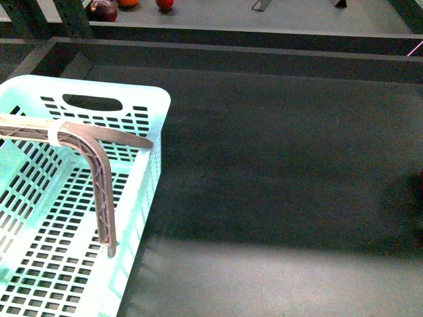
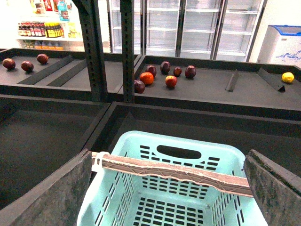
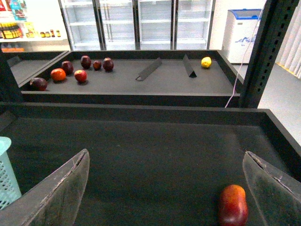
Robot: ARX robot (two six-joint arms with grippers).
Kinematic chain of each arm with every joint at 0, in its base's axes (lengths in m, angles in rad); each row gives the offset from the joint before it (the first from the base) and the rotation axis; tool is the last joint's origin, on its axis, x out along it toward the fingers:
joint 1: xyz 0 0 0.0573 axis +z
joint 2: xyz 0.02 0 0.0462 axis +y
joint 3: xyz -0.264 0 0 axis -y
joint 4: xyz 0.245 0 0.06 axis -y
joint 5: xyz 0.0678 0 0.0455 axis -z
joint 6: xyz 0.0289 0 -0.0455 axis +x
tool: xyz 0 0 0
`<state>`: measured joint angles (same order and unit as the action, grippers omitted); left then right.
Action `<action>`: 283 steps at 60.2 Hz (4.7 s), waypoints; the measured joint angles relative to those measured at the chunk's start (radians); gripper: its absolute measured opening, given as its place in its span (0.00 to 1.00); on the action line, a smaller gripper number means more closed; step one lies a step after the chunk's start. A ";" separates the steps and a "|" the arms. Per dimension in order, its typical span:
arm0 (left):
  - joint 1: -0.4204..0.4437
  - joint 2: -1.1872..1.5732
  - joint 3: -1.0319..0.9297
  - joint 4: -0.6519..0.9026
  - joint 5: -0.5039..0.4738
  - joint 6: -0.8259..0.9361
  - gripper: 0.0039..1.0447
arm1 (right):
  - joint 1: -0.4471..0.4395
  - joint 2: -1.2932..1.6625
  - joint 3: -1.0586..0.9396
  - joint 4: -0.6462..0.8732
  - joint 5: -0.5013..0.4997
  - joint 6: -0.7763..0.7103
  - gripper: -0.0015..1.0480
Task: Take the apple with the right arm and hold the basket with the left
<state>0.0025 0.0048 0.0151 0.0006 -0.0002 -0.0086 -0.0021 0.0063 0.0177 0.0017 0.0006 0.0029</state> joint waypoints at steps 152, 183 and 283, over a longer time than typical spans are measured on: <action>-0.187 1.416 0.641 0.179 0.130 -1.154 0.05 | 0.000 0.000 0.000 0.000 0.000 0.000 0.91; -0.598 1.425 0.869 0.133 0.137 -1.134 0.05 | 0.000 0.000 0.000 0.000 0.000 0.000 0.91; -0.635 1.430 0.879 0.130 0.140 -1.096 0.05 | -0.481 2.102 0.463 0.670 -0.019 -0.023 0.91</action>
<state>-0.6323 1.4345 0.8944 0.1307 0.1394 -1.1046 -0.4831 2.1078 0.4805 0.6720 -0.0185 -0.0196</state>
